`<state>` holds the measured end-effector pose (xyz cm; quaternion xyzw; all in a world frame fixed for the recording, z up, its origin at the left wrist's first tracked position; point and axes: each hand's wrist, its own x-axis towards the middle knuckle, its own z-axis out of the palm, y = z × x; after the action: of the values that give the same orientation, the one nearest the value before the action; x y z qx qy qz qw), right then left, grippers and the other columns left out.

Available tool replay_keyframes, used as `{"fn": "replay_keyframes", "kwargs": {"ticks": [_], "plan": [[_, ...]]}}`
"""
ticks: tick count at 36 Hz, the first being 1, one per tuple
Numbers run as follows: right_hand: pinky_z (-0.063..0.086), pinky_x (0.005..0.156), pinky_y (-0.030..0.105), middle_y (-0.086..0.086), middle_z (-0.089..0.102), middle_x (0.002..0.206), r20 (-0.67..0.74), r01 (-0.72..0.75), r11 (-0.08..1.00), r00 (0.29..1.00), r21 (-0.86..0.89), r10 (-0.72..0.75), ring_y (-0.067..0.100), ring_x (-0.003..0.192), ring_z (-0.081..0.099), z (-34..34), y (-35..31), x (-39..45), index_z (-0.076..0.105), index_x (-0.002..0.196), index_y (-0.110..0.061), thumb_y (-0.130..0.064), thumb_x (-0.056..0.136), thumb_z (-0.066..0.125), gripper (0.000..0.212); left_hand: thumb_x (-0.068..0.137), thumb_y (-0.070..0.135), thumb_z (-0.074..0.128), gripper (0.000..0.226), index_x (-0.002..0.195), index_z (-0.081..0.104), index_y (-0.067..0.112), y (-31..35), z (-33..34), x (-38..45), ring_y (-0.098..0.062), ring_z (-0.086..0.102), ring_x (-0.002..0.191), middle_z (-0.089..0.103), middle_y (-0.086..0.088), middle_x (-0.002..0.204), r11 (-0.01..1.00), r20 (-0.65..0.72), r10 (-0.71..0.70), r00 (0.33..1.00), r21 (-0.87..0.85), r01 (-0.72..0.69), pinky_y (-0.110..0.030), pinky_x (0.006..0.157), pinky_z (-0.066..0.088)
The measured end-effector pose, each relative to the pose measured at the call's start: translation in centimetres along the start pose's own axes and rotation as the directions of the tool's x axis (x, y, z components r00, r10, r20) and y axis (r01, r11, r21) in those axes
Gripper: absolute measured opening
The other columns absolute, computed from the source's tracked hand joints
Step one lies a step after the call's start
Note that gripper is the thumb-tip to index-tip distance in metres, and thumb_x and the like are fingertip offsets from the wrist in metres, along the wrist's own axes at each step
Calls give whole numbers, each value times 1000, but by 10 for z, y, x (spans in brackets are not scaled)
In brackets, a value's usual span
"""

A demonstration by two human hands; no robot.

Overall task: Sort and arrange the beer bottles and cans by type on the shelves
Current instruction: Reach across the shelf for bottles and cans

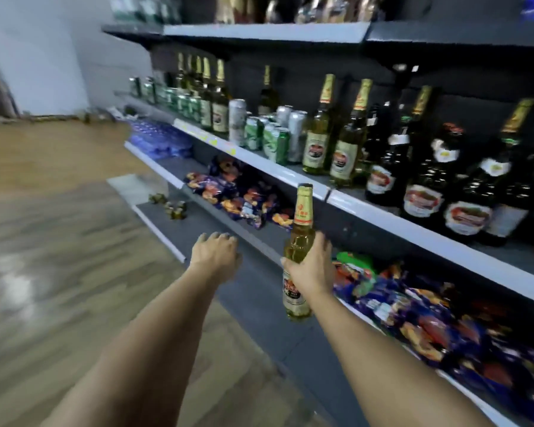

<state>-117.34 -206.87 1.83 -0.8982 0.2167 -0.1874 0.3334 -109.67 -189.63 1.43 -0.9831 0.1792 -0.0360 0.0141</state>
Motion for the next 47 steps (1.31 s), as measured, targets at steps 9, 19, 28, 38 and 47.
{"fn": "replay_keyframes", "kwargs": {"ticks": [9, 19, 28, 38, 47], "plan": [[45, 82, 38, 12, 44, 132, 165, 49, 998, 985, 32, -54, 32, 116, 53, 148, -116, 0, 27, 137, -11, -34, 73, 82, 87, 99, 43, 38, 45, 136, 47, 18, -176, 43, -11, -25, 45, 131, 48, -4, 144, 987, 54, -145, 988, -65, 149, -34, 104, 35], [44, 89, 35, 10, 44, 137, 280, 137, 991, 951, 2, -131, 27, 122, 49, 256, -199, 56, 22, 143, -12, -31, 77, 79, 90, 100, 46, 37, 46, 133, 48, 16, -278, 66, 70, -25, 44, 131, 49, -5, 142, 990, 84, -136, 987, -39, 139, -36, 105, 35], [43, 76, 35, 11, 44, 132, 213, 170, 985, 963, -18, -163, 31, 113, 54, 337, -262, 176, 24, 139, -13, -36, 74, 80, 89, 100, 45, 37, 49, 137, 46, 14, -348, 52, 199, -26, 41, 134, 46, -7, 145, 991, 52, -130, 990, -15, 131, -38, 107, 35], [41, 78, 36, 7, 42, 134, 56, 246, 967, 969, -71, -242, 29, 118, 50, 394, -364, 310, 27, 137, -19, -48, 72, 77, 86, 100, 46, 36, 51, 142, 41, 18, -447, 37, 340, -23, 38, 136, 42, -4, 148, 994, -20, -107, 994, -11, 107, -34, 107, 31], [40, 80, 37, 6, 43, 133, -170, 249, 966, 957, 66, -235, 30, 120, 47, 434, -477, 423, 30, 136, -20, -46, 72, 76, 83, 87, 53, 62, 80, 149, 25, 18, -510, 14, 491, -27, 46, 129, 45, -10, 145, 810, -48, -99, 994, -583, 52, -37, 99, 41]]}}
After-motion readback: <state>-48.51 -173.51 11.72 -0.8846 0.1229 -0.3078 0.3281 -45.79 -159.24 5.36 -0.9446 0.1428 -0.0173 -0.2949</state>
